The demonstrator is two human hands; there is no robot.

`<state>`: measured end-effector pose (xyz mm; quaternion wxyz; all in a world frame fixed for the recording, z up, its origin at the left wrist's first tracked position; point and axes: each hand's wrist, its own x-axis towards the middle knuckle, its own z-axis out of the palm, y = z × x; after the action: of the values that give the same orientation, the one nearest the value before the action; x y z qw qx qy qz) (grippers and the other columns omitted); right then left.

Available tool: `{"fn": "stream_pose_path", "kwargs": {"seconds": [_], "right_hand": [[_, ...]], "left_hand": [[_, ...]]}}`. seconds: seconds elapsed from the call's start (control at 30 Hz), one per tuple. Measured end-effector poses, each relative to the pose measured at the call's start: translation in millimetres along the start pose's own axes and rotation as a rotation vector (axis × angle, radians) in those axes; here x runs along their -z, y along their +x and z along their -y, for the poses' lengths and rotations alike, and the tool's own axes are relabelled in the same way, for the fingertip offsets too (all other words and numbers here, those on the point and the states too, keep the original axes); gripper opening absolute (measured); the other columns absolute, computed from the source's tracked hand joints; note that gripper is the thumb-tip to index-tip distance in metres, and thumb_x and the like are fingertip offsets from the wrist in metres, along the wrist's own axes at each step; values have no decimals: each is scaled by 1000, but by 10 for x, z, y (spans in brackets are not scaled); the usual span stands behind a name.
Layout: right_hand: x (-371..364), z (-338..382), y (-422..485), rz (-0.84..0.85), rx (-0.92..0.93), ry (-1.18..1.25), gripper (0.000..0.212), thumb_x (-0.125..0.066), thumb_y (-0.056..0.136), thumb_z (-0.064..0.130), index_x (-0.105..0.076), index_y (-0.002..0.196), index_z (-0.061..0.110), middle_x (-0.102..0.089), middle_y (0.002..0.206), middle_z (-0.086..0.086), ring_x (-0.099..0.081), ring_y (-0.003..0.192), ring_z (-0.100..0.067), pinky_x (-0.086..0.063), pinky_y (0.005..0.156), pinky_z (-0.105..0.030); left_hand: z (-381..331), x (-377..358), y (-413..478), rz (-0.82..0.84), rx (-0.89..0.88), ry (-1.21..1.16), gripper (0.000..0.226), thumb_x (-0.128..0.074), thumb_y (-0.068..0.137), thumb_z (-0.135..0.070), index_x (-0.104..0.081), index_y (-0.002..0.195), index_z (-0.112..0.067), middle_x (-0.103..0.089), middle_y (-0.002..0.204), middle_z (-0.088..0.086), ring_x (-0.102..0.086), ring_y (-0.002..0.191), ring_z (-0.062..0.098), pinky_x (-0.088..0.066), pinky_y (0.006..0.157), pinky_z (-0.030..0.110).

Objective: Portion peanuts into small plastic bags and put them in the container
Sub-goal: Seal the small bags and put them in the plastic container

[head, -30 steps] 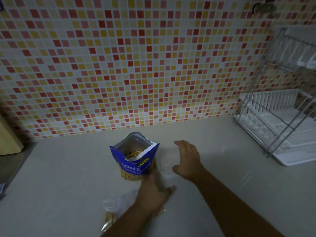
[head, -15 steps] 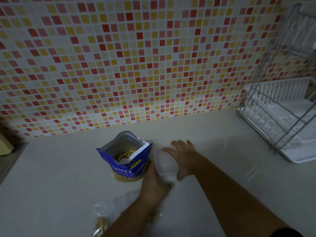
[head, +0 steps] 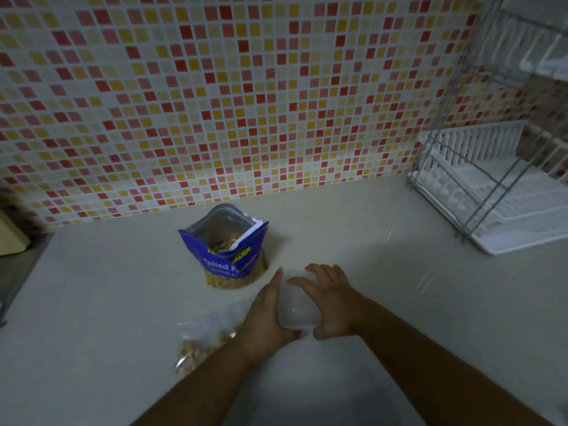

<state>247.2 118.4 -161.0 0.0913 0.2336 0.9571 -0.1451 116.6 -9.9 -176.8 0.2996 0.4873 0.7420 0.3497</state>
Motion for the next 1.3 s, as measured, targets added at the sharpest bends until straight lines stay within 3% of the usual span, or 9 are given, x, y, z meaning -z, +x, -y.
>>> {"fn": "stream_pose_path", "kwargs": {"seconds": [0.2, 0.3, 0.43, 0.63, 0.8, 0.9, 1.1, 1.17, 1.3], "right_hand": [[-114, 178, -247, 89, 15, -18, 109, -72, 65, 44, -1, 148, 37, 15, 157, -13, 18, 144, -34, 10, 117, -51], [-130, 220, -249, 94, 19, -48, 113, -76, 62, 48, -2, 147, 38, 8, 158, -12, 12, 145, -32, 9, 116, -51], [-94, 233, -225, 99, 9, -48, 119, -79, 52, 57, -7, 145, 40, 1, 155, -13, 6, 144, -29, 8, 115, -52], [-93, 188, -254, 84, 31, -16, 120, -77, 50, 64, -6, 144, 42, -1, 154, -12, 4, 144, -29, 6, 116, -52], [-62, 140, -314, 79, 33, 4, 119, -76, 51, 66, -5, 144, 43, 0, 155, -12, 4, 143, -29, 7, 116, -51], [-36, 100, -355, 66, 24, 11, 119, -76, 51, 67, -5, 144, 44, 1, 155, -10, 4, 143, -28, 6, 116, -51], [41, 50, -477, 14, 21, -25, 117, -73, 53, 69, -4, 144, 42, 1, 155, -8, 3, 143, -29, 4, 116, -51], [66, 44, -528, -16, 34, -31, 116, -72, 54, 70, -4, 144, 42, 0, 155, -8, 2, 142, -28, 3, 116, -50], [124, 113, -663, -29, 91, -9, 115, -72, 54, 69, -6, 144, 43, 2, 154, -6, 5, 142, -27, 6, 116, -48]], "left_hand": [[99, -85, -388, -69, -85, 24, 120, -86, 55, -39, -4, 142, -30, -26, 139, -16, -32, 130, 3, -23, 101, 10], [83, -101, -477, -114, -58, -38, 119, -84, 56, -37, -4, 144, -27, -29, 140, -12, -31, 128, -3, -24, 103, 9], [84, -124, -494, -132, -45, -27, 124, -88, 55, -27, -1, 143, -23, -29, 134, -11, -31, 125, 2, -12, 90, -12], [40, -178, -552, -154, -52, -32, 121, -86, 61, -22, 1, 144, -20, -22, 132, -18, -29, 122, -1, -14, 86, -13], [-23, -234, -539, -145, -16, -31, 125, -87, 60, -27, 2, 148, -20, -27, 131, -17, -33, 119, -2, -29, 94, 9], [-40, -281, -538, -146, 1, -83, 125, -87, 60, -25, 2, 147, -22, -30, 133, -16, -35, 120, -2, -28, 89, 3], [-15, -329, -510, -157, -5, -39, 126, -86, 63, -27, 10, 144, -32, -24, 138, -22, -35, 122, -4, -31, 92, 8], [22, -347, -479, -147, -26, -33, 114, -85, 64, -29, -3, 143, -37, -21, 143, -27, -28, 129, -8, -30, 99, 4], [77, -337, -415, -86, 31, 66, 90, -76, 65, -51, -35, 141, -23, -43, 144, -1, -39, 135, 14, -38, 110, 41]]}}
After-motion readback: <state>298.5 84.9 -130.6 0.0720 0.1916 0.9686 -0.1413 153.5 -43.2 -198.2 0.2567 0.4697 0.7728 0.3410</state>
